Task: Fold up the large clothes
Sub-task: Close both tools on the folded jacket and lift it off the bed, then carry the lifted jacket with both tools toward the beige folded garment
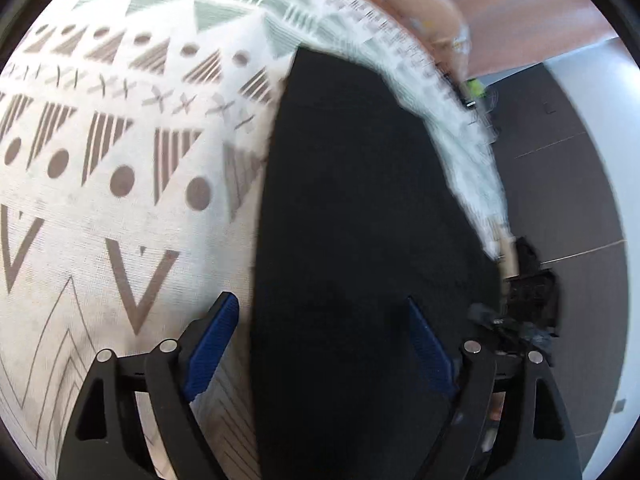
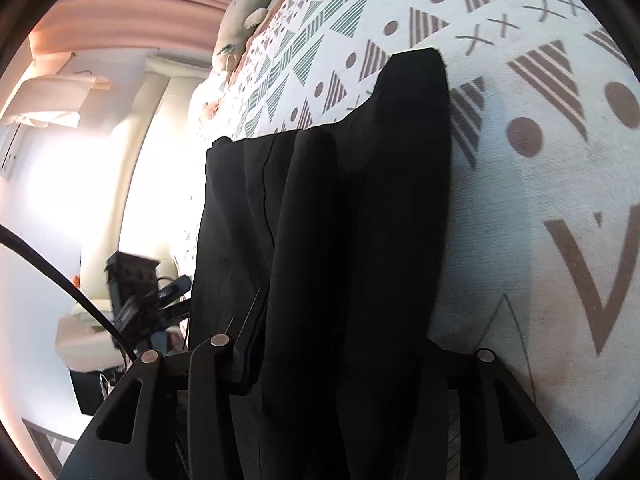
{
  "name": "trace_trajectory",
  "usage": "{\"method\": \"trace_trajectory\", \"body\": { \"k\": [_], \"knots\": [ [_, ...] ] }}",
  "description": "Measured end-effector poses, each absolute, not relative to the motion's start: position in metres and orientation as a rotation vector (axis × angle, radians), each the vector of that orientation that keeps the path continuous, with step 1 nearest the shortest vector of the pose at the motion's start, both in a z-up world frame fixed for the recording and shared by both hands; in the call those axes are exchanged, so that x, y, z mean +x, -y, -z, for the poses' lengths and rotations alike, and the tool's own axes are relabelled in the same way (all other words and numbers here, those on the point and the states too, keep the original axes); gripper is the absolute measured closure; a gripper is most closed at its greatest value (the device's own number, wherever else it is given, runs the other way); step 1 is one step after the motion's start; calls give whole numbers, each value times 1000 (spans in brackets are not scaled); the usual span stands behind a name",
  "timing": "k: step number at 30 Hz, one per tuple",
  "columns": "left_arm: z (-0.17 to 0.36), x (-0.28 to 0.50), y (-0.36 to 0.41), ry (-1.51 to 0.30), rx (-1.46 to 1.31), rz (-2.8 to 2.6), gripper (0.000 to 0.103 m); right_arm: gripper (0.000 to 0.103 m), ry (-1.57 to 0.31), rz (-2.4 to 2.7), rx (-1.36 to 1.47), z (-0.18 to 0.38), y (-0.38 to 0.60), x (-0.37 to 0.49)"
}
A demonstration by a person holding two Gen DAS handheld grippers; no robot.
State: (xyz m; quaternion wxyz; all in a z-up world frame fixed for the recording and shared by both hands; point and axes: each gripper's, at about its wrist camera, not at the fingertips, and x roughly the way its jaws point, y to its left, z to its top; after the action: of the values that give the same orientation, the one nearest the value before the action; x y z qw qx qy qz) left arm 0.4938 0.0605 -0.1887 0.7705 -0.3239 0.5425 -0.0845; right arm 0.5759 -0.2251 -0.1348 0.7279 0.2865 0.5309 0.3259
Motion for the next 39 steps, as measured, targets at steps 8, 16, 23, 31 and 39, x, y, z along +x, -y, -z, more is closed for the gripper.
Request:
{"method": "trace_trajectory", "body": {
  "k": [8,16,23,31,39],
  "knots": [
    [183,506,-60,-1190,-718,175,30,61,-1200,-702,653,136,218,592],
    [171,498,-51,-1156,-639,134,60,80,-1119,-672,579,111,206,571],
    [138,484,-51,-1090,-631,165,79,85,-1045,-657,511,79,190,542],
    [102,456,-44,-992,-612,206,81,86,-936,-667,493,45,189,495],
    [69,429,-36,-918,-607,229,82,86,-847,-692,486,24,200,448]
  ]
}}
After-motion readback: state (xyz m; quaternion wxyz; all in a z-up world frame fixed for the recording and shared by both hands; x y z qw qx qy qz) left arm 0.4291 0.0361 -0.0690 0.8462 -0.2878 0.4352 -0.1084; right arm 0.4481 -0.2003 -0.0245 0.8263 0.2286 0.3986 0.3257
